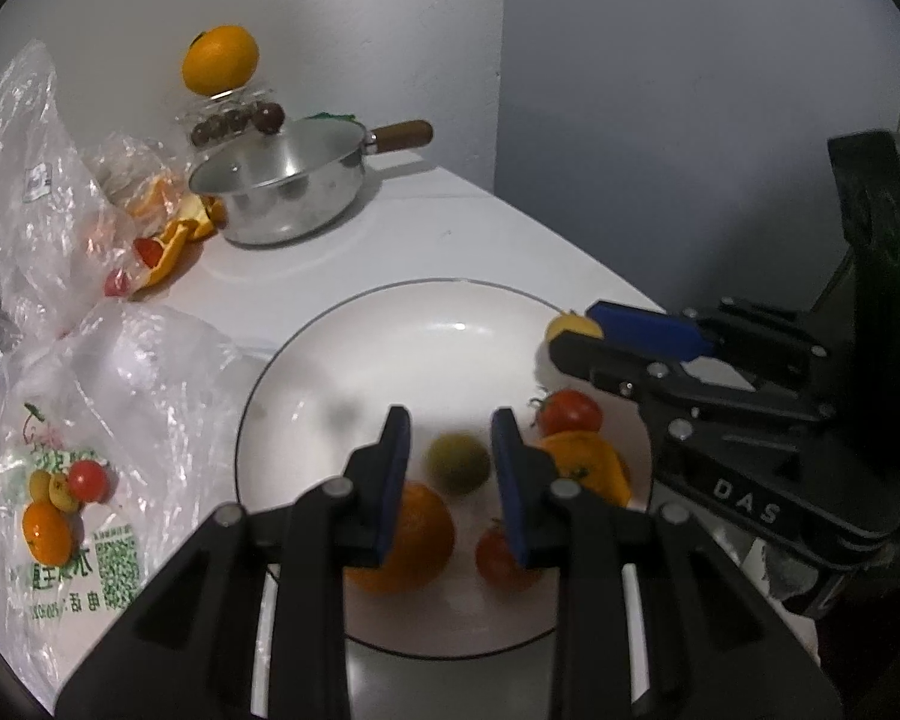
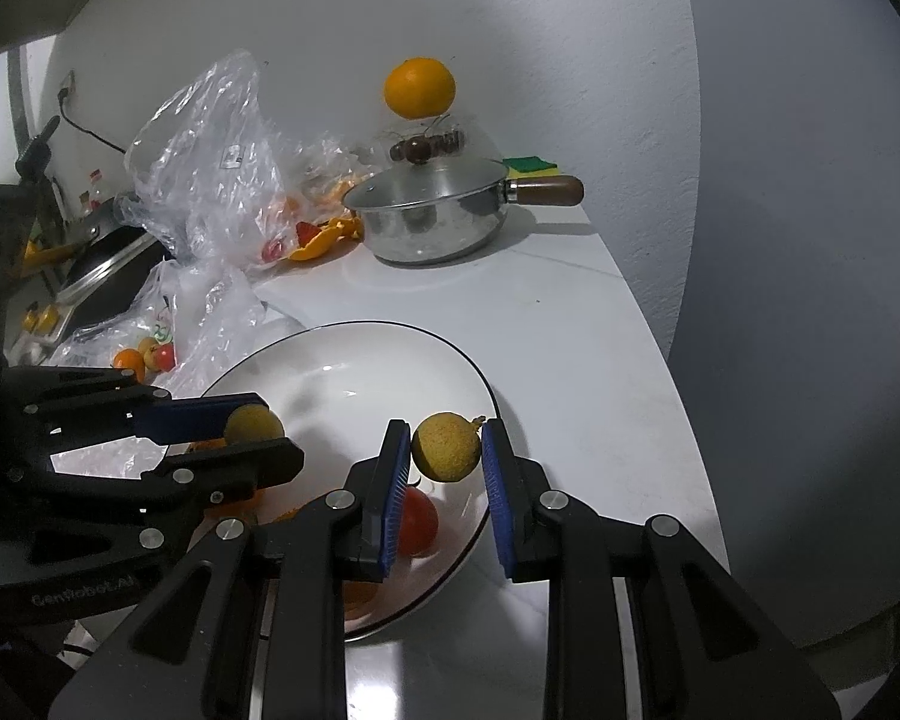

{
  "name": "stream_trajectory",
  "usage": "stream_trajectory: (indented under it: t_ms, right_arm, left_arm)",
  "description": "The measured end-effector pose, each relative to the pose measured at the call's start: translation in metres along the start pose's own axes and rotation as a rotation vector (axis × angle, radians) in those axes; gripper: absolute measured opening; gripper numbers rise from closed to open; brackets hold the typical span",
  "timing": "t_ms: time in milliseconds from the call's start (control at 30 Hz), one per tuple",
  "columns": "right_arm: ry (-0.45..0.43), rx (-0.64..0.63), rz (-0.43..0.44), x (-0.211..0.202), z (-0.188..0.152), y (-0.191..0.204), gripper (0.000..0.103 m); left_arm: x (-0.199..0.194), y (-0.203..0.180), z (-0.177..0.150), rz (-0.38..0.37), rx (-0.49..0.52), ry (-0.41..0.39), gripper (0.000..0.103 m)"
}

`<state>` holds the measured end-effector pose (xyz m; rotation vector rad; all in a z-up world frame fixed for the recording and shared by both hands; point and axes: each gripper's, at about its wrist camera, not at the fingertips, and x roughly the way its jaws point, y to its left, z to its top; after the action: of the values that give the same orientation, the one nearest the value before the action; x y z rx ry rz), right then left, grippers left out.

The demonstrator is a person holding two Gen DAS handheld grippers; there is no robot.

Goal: Organize fruits
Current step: 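Lower the yellow fruits onto the plate and open both grippers, then move both grippers back over the plastic bag toward the orange and tomato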

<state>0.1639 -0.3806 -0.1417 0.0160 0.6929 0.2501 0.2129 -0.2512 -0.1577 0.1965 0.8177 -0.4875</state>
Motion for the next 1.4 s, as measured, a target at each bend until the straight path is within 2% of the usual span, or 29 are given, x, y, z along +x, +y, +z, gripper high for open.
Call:
stream_trajectory:
  t_ms: [467,933,1033,1100,1267,1400]
  right_arm:
    - [-0.007,-0.018,-0.039,-0.014,0.003,0.014,0.027]
    - [-0.041,-0.068,-0.041,-0.044,0.007,0.054,0.027]
    - [-0.054,-0.073,-0.039,-0.05,0.009,0.064,0.027]
    - [-0.062,-0.08,-0.034,-0.053,0.009,0.071,0.027]
    - [-0.068,-0.107,-0.026,-0.056,0.011,0.094,0.034]
    - [-0.077,-0.126,-0.018,-0.057,0.014,0.113,0.034]
  left_arm:
    - [-0.026,0.009,-0.007,0.025,-0.025,-0.033,0.03]
    - [-0.073,0.031,-0.025,0.042,-0.065,-0.092,0.032]
    - [-0.084,0.036,-0.03,0.054,-0.074,-0.104,0.037]
    - [-0.092,0.041,-0.035,0.056,-0.087,-0.117,0.045]
    - [-0.11,0.057,-0.046,0.071,-0.12,-0.145,0.048]
    - [-0.123,0.073,-0.056,0.093,-0.146,-0.161,0.048]
